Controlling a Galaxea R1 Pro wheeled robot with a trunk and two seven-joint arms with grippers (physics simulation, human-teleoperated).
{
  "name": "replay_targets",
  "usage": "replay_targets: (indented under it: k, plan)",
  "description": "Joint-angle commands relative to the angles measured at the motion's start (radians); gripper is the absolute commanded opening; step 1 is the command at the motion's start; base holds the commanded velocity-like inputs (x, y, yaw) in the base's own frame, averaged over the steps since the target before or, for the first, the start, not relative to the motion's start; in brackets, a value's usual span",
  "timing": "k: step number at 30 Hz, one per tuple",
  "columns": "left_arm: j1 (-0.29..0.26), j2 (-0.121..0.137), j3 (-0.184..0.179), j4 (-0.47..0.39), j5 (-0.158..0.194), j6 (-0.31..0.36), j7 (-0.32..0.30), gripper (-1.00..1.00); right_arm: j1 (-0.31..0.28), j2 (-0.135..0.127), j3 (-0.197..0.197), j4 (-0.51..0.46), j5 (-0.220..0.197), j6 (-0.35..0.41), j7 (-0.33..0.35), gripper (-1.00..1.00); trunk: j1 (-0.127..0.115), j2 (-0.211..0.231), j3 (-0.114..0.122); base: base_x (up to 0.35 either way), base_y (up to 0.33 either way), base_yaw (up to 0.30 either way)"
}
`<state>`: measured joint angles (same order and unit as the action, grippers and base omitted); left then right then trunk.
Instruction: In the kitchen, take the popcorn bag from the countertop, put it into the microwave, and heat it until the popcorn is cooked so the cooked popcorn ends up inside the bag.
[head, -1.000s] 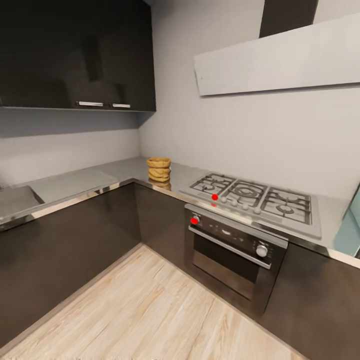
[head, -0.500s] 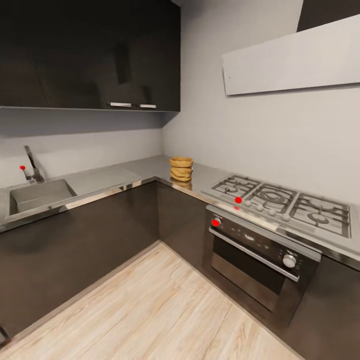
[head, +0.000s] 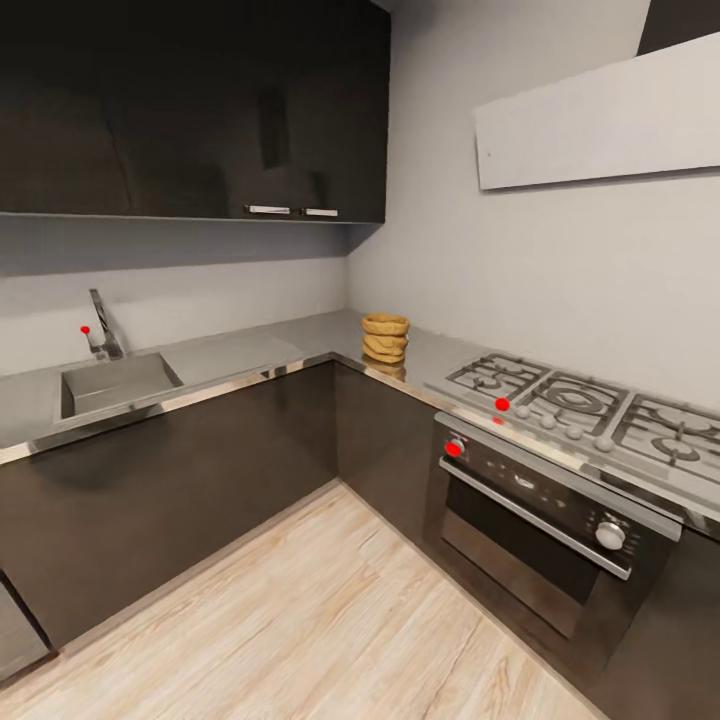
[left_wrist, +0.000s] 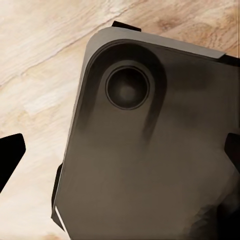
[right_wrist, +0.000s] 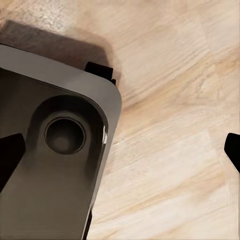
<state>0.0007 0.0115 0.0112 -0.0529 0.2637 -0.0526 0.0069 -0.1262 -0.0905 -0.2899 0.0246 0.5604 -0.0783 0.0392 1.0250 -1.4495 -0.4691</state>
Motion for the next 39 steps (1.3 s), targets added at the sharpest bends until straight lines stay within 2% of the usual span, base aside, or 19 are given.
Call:
replay_targets:
  k: [1,7,33,39]
  plan:
    - [0.000,-0.003,0.001,-0.001,0.004,-0.001,0.001,1.00,-0.001,0.000,-0.008,0.002,0.007,-0.006,0.002,1.00,0.000,0.000,-0.001,0.000,0.000,0.000]
    - [0.000,-0.006,0.001,0.001,0.006,0.012,-0.008,1.00,-0.001,0.000,-0.003,0.001,0.010,-0.009,0.011,1.00,0.000,0.000,-0.001,0.093,0.000,0.000]
    - [0.000,-0.005,-0.006,0.001,0.000,0.016,-0.010,1.00,-0.001,-0.001,0.000,0.001,0.013,-0.009,0.002,1.00,0.000,0.000,-0.001,0.319,0.005,0.000]
    - [0.001,-0.007,0.005,0.001,0.006,0.003,-0.009,1.00,-0.001,0.000,-0.001,0.001,0.012,-0.072,0.002,1.00,0.000,0.000,-0.001,0.200,0.032,0.000]
